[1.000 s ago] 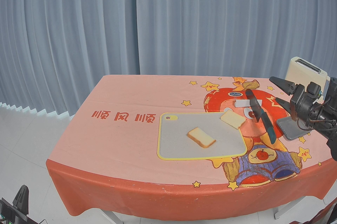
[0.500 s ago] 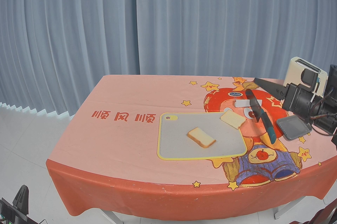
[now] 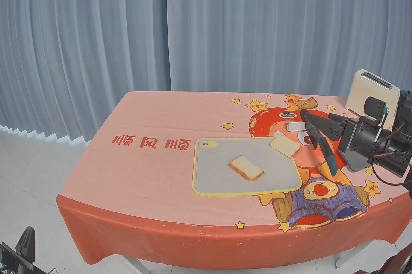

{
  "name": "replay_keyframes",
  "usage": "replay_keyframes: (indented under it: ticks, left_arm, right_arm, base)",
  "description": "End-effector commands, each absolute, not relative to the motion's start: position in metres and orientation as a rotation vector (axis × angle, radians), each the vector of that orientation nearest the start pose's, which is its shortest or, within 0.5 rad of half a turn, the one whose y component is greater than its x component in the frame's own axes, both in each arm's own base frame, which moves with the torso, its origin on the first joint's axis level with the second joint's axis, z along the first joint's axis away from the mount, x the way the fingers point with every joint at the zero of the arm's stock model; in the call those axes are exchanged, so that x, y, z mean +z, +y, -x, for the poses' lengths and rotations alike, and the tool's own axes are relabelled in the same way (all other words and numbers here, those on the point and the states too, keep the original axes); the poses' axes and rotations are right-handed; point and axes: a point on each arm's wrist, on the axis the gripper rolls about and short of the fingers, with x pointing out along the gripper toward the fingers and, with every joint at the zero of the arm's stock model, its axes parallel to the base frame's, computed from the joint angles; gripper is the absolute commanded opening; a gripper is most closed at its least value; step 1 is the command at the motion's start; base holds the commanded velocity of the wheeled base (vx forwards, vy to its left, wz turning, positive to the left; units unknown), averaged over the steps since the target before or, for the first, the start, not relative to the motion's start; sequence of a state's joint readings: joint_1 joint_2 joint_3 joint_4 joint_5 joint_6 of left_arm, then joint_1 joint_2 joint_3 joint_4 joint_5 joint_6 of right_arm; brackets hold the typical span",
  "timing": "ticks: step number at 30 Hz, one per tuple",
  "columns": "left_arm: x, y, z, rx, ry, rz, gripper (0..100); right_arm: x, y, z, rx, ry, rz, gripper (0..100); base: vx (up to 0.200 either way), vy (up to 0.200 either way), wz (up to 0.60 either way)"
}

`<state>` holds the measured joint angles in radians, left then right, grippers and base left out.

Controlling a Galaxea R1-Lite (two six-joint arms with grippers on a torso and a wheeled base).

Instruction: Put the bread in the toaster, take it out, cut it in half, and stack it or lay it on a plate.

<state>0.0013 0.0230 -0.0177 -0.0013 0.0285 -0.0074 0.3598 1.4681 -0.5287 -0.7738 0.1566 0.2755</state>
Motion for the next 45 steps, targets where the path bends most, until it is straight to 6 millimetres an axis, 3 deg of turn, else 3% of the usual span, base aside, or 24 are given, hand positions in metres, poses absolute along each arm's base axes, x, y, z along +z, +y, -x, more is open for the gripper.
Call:
replay_keyframes:
  ticks: [1,29,45]
  left_arm:
    - [0.076,0.001,0.021,0.031,0.021,0.007,0]
    - [0.076,0.001,0.021,0.031,0.021,0.007,0]
    - [0.076,0.001,0.021,0.031,0.021,0.007,0]
  right_arm:
    - [0.182,0.087,-0.217,0.491,0.243,-0.234,100]
    - [0.174,0.103,-0.215,0.414,0.262,-0.199,100]
    - [0.174,0.1,-0.215,0.404,0.25,-0.15,100]
  base:
    - [0.0,0.0,0.0]
    - [0.0,0.0,0.0]
    - [0.0,0.0,0.0]
